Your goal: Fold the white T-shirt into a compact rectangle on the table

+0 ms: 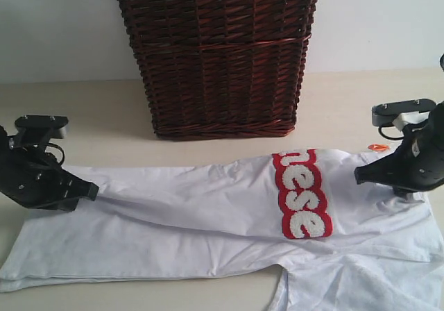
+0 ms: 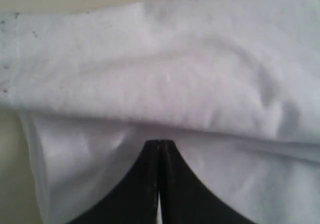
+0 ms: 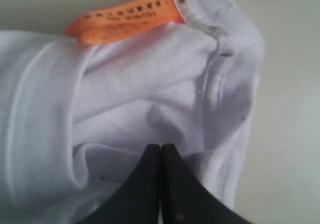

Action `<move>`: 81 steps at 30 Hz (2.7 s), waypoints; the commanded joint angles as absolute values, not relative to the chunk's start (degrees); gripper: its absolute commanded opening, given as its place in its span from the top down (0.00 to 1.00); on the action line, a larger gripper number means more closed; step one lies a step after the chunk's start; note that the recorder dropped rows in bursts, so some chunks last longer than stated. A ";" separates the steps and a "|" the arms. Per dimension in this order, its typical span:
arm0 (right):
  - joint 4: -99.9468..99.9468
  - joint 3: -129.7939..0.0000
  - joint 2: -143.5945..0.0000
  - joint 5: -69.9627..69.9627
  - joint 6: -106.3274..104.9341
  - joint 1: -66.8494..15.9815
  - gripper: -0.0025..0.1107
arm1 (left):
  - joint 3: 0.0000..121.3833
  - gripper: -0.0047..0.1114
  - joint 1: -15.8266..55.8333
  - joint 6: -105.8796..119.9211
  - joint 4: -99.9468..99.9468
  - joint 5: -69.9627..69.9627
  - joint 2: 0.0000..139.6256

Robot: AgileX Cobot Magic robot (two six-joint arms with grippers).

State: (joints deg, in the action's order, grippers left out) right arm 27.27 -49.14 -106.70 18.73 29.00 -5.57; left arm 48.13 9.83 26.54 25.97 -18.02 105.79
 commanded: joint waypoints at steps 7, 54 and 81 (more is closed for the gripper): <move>26.23 -50.24 -113.89 20.80 28.69 0.16 0.98 | 49.52 0.96 4.94 25.68 21.06 -28.60 109.94; -11.90 -50.24 -68.42 26.49 -9.16 -2.27 0.87 | 50.82 0.51 70.44 82.28 48.79 -10.04 101.27; -12.76 -50.24 -68.27 26.85 -10.35 -4.29 0.87 | 57.01 0.96 72.25 86.69 50.22 1.09 116.15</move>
